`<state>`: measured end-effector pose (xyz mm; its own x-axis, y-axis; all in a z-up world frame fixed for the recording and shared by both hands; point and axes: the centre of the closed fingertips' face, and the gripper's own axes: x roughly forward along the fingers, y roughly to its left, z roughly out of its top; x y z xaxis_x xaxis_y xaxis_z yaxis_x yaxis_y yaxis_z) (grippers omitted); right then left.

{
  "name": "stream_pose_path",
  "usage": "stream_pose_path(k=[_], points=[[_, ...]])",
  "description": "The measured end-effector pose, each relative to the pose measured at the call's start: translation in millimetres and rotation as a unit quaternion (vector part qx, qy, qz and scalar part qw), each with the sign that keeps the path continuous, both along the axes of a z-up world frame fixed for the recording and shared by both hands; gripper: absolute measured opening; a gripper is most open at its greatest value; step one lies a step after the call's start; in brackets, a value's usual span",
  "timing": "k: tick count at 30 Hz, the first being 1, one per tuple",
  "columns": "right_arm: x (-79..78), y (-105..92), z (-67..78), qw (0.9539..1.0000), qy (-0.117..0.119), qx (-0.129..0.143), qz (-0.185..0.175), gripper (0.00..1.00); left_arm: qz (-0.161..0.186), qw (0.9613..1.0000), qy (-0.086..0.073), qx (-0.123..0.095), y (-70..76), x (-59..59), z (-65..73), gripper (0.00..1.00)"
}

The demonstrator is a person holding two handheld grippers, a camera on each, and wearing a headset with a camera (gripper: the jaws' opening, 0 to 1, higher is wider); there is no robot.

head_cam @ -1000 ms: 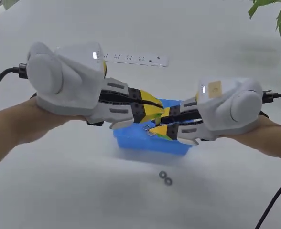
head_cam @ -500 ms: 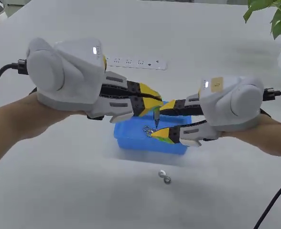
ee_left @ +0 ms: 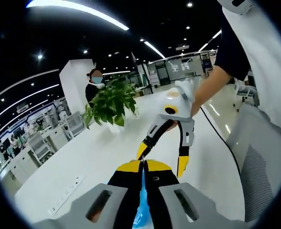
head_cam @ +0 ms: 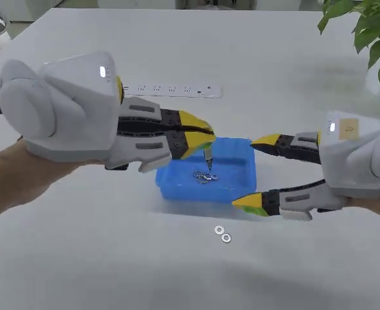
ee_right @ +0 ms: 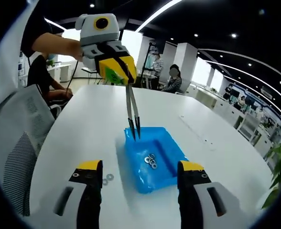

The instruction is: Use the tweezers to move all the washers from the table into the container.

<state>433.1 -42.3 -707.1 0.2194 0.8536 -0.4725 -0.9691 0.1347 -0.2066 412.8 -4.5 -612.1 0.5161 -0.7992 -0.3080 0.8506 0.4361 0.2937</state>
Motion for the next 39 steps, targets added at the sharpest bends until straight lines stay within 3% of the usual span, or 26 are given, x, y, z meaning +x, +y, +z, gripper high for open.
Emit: stream_pose_path(k=[9,11,16,20,25,27,39], points=[[-37.7,-21.5,-14.1,0.9995,0.032,-0.001,0.004,0.8,-0.011,0.9999,0.01,-0.002,-12.0,-24.6,-16.4,0.05],[-47.5,-23.6,-16.7,0.9994,0.034,-0.003,0.007,0.83,-0.02,0.9997,0.011,0.006,-18.1,-31.3,-27.1,0.05],[-56.8,-34.4,-31.6,0.9992,0.03,-0.023,-0.011,0.93,-0.026,0.999,0.036,0.001,-28.8,-42.4,-50.1,0.05],[-69.9,-42.4,-39.9,0.9985,0.048,-0.019,-0.019,0.96,-0.023,0.9982,0.055,-0.008,-34.6,-46.6,-64.6,0.05],[-81.9,-52.4,-57.7,0.9971,0.061,-0.038,-0.026,1.0,-0.015,0.9982,0.058,-0.005,-35.0,-46.9,-76.8,0.05],[-86.6,-50.6,-59.5,0.9961,0.079,-0.028,-0.03,1.0,-0.014,0.9979,0.062,-0.005,-35.2,-47.4,-80.8,0.05],[-94.3,-39.1,-62.6,0.995,0.096,-0.016,-0.022,1.0,-0.024,0.997,0.073,-0.003,-42.9,-47.1,-90.1,0.05]])
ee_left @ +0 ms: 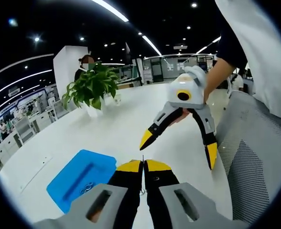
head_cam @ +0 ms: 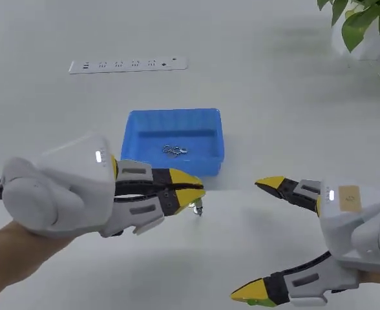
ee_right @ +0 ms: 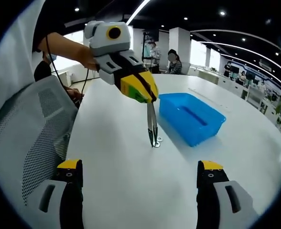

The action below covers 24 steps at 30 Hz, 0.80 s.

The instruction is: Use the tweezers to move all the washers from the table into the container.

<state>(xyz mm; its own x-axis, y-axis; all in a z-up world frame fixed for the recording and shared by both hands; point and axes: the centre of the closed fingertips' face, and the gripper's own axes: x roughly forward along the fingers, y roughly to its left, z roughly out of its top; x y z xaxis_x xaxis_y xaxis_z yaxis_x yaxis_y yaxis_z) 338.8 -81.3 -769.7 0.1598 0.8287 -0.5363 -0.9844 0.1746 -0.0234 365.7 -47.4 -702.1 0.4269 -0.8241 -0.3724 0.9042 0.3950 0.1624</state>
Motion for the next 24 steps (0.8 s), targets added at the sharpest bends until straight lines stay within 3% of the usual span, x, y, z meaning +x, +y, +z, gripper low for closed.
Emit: stream_pose_path(k=[7,13,14,15,16,17,18,19,24], points=[[-1.9,2.4,-1.8,1.0,0.007,0.0,0.004,1.0,0.001,1.0,0.004,-0.001,3.4,2.2,1.2,0.05],[-0.3,10.3,-0.2,0.9997,0.022,0.005,0.008,0.98,0.008,0.9996,0.028,-0.002,5.9,5.6,1.3,0.05],[0.9,13.1,0.7,0.9996,0.023,0.007,0.012,0.96,0.005,0.9995,0.03,0.001,5.0,5.7,1.4,0.05],[1.6,15.2,1.4,0.9995,0.024,0.009,0.016,0.93,0.002,0.9996,0.022,0.015,5.6,6.3,0.8,0.05],[1.0,18.8,2.4,0.9991,0.031,0.01,0.028,0.89,0.001,0.9991,0.041,0.01,2.9,5.6,1.4,0.05],[2.0,21.4,3.6,0.9988,0.035,0.013,0.032,0.84,-0.002,0.9988,0.049,0.006,1.7,4.9,1.3,0.05],[3.7,24.3,4.9,0.9986,0.037,0.016,0.034,0.8,-0.001,0.9989,0.046,0.007,0.5,6.9,2.4,0.05],[6.3,29.1,7.1,0.9982,0.039,0.021,0.04,0.78,0.002,0.9984,0.057,0.001,-0.5,7.8,2.4,0.05],[20.0,45.5,12.8,0.9971,0.033,0.025,0.064,0.64,0.004,0.9977,0.068,-0.001,-2.0,12.0,3.6,0.05]])
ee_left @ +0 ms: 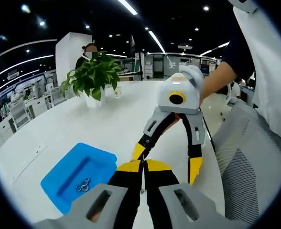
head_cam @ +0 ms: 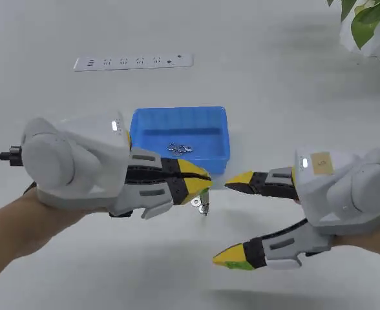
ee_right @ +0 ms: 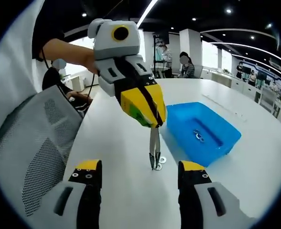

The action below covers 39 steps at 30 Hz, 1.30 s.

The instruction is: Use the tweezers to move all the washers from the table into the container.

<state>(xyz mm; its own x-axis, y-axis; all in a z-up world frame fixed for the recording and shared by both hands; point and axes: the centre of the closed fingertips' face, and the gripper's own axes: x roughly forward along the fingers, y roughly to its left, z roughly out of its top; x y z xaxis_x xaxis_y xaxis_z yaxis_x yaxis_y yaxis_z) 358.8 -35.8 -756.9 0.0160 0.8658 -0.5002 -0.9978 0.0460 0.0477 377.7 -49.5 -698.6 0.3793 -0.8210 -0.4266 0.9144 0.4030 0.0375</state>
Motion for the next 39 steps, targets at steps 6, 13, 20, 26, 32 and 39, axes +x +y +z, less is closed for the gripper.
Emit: stream_pose_path(k=[6,13,20,26,32,39], points=[[9.7,11.7,-5.4,0.9994,0.003,-0.011,0.032,0.38,-0.011,0.9999,0.002,0.003,-2.7,-2.5,-0.1,0.05],[13.4,19.9,-4.6,0.9983,0.008,-0.013,0.056,0.23,-0.013,0.9999,0.006,0.004,-3.3,-2.5,0.4,0.05],[11.0,22.3,-6.6,0.9967,-0.007,-0.025,0.076,0.12,-0.018,0.9998,0.006,0.006,-5.0,-2.7,0.0,0.05],[11.6,21.1,-5.8,0.9959,-0.017,-0.025,0.085,0.11,-0.019,0.9998,0.004,0.008,-6.9,-1.0,-0.7,0.05],[13.0,20.1,-6.5,0.9958,-0.03,-0.025,0.082,0.1,-0.019,0.9998,0.001,0.011,-7.8,-1.8,-0.6,0.05],[11.8,21.2,-7.0,0.9969,-0.035,-0.017,0.068,0.1,-0.014,0.9999,0.002,0.01,-6.2,-3.5,-0.3,0.06]])
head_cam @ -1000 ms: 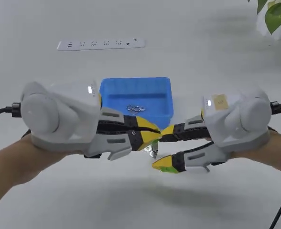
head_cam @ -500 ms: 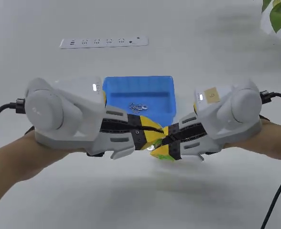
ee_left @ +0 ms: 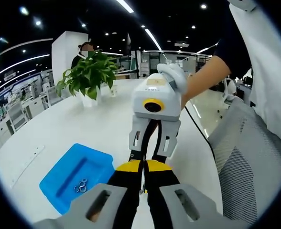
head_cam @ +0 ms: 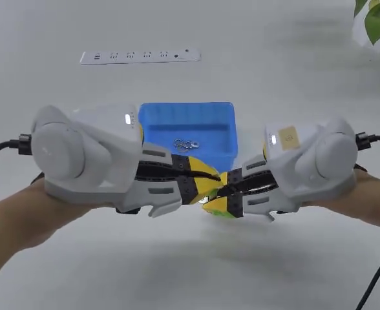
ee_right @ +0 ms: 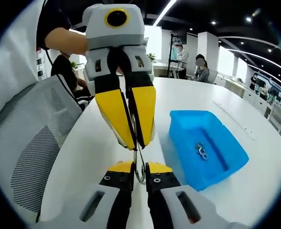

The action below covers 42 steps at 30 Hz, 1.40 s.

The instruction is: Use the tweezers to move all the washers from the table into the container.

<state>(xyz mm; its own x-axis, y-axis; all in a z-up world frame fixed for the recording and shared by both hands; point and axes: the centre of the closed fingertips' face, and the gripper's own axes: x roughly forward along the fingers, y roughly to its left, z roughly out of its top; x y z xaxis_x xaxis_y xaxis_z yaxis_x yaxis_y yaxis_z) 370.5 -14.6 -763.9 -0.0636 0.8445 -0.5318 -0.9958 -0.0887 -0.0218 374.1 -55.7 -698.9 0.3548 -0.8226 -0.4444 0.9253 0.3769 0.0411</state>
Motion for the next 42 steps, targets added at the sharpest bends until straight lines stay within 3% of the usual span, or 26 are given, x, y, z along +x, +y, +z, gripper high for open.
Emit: stream_pose_path(k=[7,20,29,36,37,42], points=[[1.5,0.9,-0.6,0.9999,-0.004,-0.001,-0.012,0.1,0.004,0.9999,0.0,-0.017,1.0,-2.5,8.8,0.14],[2.1,3.1,9.8,0.9997,-0.007,0.006,-0.022,0.1,0.026,0.9994,0.0,-0.024,15.7,-12.7,16.7,0.24],[-0.8,9.7,27.1,0.9996,-0.01,0.016,-0.023,0.1,0.068,0.9971,-0.002,-0.034,42.4,-19.7,24.2,0.33],[-1.1,13.4,42.0,0.9995,-0.023,0.016,-0.014,0.1,0.109,0.9932,-0.006,-0.041,67.2,-21.7,28.9,0.51],[-1.5,13.8,44.2,0.9995,-0.023,0.017,-0.013,0.1,0.114,0.9926,-0.012,-0.04,71.3,-22.2,30.1,0.53],[0.8,15.4,56.2,0.9993,-0.023,0.024,-0.015,0.1,0.132,0.9898,-0.017,-0.049,83.2,-23.4,34.8,0.58]])
